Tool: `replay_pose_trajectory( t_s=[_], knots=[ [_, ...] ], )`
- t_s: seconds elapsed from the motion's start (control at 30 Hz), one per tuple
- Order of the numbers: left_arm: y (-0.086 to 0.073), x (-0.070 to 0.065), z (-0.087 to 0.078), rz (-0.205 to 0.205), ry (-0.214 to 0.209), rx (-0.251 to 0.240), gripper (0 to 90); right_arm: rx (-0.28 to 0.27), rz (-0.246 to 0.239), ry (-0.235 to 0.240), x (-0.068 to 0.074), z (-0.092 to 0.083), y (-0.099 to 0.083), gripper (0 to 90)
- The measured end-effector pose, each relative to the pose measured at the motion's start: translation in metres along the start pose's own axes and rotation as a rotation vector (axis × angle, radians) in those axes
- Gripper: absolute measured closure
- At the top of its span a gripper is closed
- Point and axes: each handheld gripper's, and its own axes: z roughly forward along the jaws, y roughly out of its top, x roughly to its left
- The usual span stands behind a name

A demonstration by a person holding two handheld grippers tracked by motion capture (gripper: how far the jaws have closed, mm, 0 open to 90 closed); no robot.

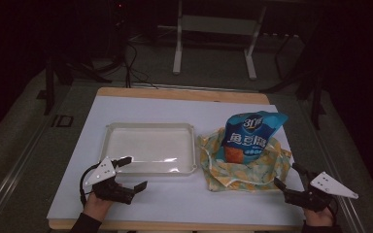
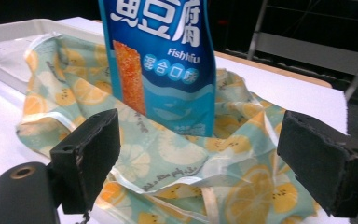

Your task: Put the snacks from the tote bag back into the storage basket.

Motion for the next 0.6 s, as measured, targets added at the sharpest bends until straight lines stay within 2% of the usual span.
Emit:
replay_pose_trajectory(
  t_s=[0.1,0.17,0.23,0.3,0.37,0.43,0.5,0.53,0.6],
  knots=[
    [0.001,0.002,-0.005,-0.003,0.003,0.021,0.1,-0.003,0.002,0.016,0.000,-0.002,0.001,12.7],
    [0.001,0.003,-0.009,-0.018,-0.014,0.020,0.1,-0.002,0.022,0.032,0.000,-0.005,0.003,12.6],
    [0.001,0.004,-0.011,-0.039,-0.027,0.022,0.1,0.001,0.037,0.053,0.000,-0.008,0.003,12.2],
    [0.001,0.003,-0.011,-0.071,-0.057,0.036,0.1,-0.002,0.037,0.061,0.000,-0.011,0.004,10.9],
    [0.003,0.001,-0.012,-0.055,-0.042,0.040,0.1,-0.014,0.030,0.069,0.001,-0.015,0.004,10.8],
    [0.005,-0.001,-0.013,-0.043,-0.059,0.040,0.1,-0.031,0.019,0.092,0.000,-0.019,0.004,10.6],
    [0.007,-0.003,-0.014,-0.021,-0.040,0.043,0.1,-0.041,0.016,0.091,-0.001,-0.023,0.004,10.6],
    [0.008,-0.004,-0.013,-0.025,-0.055,0.043,0.1,-0.041,0.019,0.096,-0.003,-0.024,0.005,10.6],
    [0.011,-0.006,-0.011,-0.025,-0.048,0.053,0.1,-0.035,0.017,0.103,-0.004,-0.025,0.005,10.6]
  ],
)
